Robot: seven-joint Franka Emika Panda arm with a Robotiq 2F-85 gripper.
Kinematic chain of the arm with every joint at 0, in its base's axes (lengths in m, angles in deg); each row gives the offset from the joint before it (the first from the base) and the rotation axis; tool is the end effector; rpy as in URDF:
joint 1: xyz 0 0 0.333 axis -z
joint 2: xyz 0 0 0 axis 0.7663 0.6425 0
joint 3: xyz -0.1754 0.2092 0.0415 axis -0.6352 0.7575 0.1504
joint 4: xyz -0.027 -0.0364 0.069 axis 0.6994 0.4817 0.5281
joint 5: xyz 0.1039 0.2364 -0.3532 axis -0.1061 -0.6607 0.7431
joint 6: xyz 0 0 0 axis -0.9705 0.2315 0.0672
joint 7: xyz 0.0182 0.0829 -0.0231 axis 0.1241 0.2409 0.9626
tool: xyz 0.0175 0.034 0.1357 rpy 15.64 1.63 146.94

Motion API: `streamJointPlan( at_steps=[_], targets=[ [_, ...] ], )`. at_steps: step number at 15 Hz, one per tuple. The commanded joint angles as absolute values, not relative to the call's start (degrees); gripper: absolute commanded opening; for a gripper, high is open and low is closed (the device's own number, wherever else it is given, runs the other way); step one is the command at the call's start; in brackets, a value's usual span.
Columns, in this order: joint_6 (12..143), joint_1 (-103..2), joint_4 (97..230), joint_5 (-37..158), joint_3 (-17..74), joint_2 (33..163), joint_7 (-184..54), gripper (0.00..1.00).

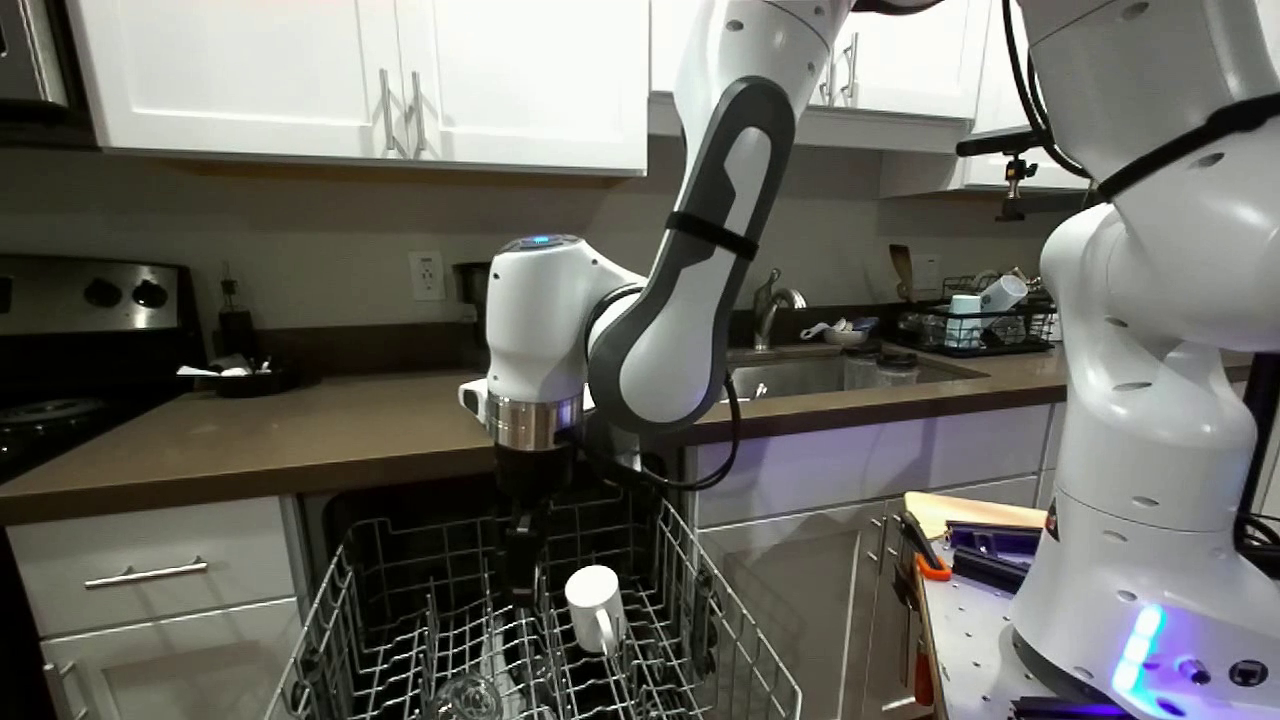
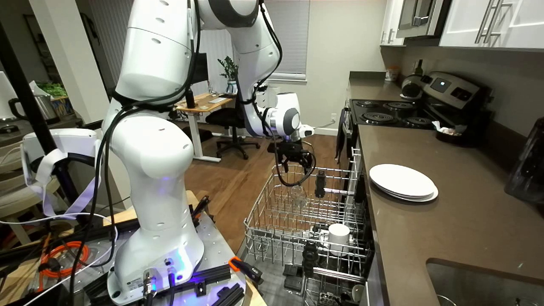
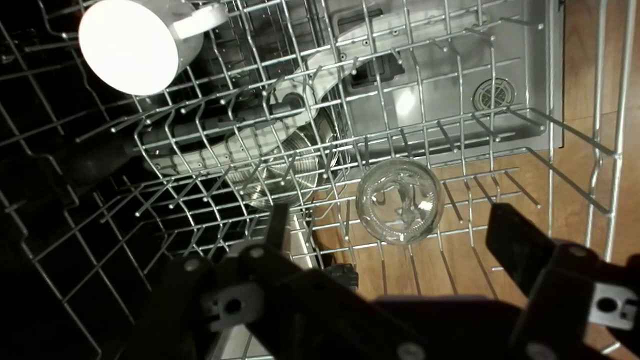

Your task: Move the bottle closer to the cup in the dishwasher

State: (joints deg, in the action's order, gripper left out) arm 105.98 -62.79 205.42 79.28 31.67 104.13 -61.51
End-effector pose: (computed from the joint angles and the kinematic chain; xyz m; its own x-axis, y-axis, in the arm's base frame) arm 0.5120 0.1258 0.0606 0.9042 0.4152 0.0997 0.4013 -0.9061 0.1339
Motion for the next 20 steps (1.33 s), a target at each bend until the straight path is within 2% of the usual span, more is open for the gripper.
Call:
streamJointPlan(
  at_steps=[1,6,13,15,16,17,20],
  targets=[
    [105.97,-63.53,205.41,78.24,31.07,104.07,-62.27,1.0],
    [110.87,-68.53,203.09,85.31,24.39,109.68,-58.68,1.0],
    [138.15,-71.94,196.73,84.95,18.74,126.3,-59.06,1.0],
    [142.86,-69.49,194.91,84.57,20.99,130.13,-59.47,1.0],
    [143.92,-67.26,194.99,77.11,24.36,131.25,-66.81,1.0],
    [140.43,-62.57,191.62,77.6,29.16,131.27,-67.02,1.0],
    [140.64,-58.38,189.37,75.21,34.02,134.12,-70.21,1.0]
  ],
)
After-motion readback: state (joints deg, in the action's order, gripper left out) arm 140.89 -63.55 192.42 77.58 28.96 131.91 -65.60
